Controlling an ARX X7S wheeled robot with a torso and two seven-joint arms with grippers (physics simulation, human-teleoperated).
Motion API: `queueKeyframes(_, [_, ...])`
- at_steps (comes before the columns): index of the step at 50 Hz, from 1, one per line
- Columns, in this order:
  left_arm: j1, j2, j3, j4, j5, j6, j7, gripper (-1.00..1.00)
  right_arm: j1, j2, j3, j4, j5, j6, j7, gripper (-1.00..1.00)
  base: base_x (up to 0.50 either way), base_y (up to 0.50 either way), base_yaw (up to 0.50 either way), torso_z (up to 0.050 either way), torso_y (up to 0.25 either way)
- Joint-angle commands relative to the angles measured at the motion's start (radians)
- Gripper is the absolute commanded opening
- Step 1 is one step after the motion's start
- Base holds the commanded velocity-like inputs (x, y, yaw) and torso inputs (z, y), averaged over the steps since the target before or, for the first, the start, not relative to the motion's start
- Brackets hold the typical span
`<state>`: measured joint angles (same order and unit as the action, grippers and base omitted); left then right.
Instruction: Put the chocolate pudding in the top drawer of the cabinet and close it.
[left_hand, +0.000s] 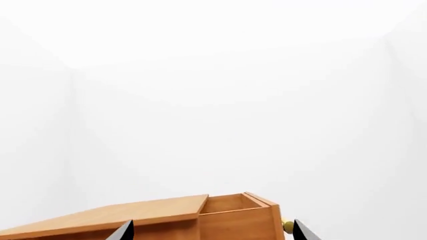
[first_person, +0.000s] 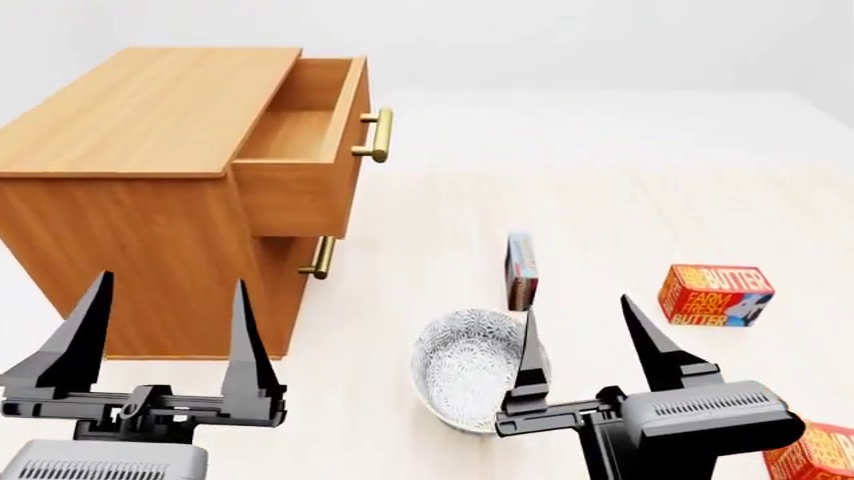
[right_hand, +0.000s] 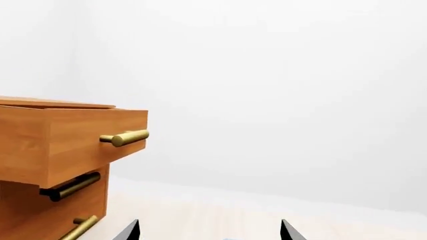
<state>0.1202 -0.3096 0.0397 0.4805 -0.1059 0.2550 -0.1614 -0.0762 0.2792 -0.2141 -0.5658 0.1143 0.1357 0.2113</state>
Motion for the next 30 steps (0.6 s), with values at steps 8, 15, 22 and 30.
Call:
queueKeyframes(8, [0.002,-0.007,0.010,-0.008,0.007,0.011,-0.003,1.00,-0.003,0.012,-0.007,-0.001,0.009,-0.010,0.009,1.00,0.20,0.00,0.00,0.000,0.000])
queueKeyframes(15, [0.003,-0.013,0.020,-0.014,0.009,0.015,0.003,1.00,-0.003,0.016,-0.010,0.001,0.012,-0.014,0.012,1.00,0.20,0.00,0.00,0.000,0.000])
queueKeyframes(22, [0.004,-0.016,0.022,-0.016,0.007,0.019,0.002,1.00,0.005,0.015,-0.020,0.011,0.009,-0.016,0.013,1.00,0.20,0.00,0.00,0.000,0.000])
queueKeyframes(30, [0.005,-0.018,0.025,-0.019,0.008,0.024,0.000,1.00,0.006,0.017,-0.027,0.015,0.005,-0.018,0.016,1.00,0.20,0.00,0.00,0.000,0.002])
